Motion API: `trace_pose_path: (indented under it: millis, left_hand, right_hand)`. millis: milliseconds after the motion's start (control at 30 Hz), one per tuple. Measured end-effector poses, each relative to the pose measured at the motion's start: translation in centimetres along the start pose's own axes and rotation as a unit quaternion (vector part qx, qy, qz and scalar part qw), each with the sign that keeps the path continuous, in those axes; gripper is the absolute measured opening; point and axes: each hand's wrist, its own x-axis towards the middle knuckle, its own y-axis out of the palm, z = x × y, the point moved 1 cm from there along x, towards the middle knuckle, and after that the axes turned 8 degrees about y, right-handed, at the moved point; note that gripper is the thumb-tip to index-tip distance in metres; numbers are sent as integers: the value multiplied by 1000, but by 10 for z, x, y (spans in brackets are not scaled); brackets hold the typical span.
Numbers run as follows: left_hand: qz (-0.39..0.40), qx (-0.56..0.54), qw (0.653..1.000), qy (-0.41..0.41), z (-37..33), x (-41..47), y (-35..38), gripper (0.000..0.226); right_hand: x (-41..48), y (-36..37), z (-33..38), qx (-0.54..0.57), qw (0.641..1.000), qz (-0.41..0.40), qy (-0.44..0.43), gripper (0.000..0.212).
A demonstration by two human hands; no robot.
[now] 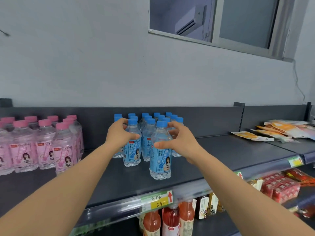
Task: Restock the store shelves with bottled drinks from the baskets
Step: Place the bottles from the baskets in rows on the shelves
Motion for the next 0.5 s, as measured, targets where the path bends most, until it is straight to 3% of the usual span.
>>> trace_pose_path:
  millis: [333, 500]
  left_hand:
    - [-1, 5, 1000, -4, 16, 14, 19, 67]
    - [0, 13, 1000, 23, 22, 15, 19, 54]
  right_hand:
    - [12, 5, -17, -23, 1000, 8, 10, 69]
    - [11, 9, -16, -31, 999, 18, 10, 66]
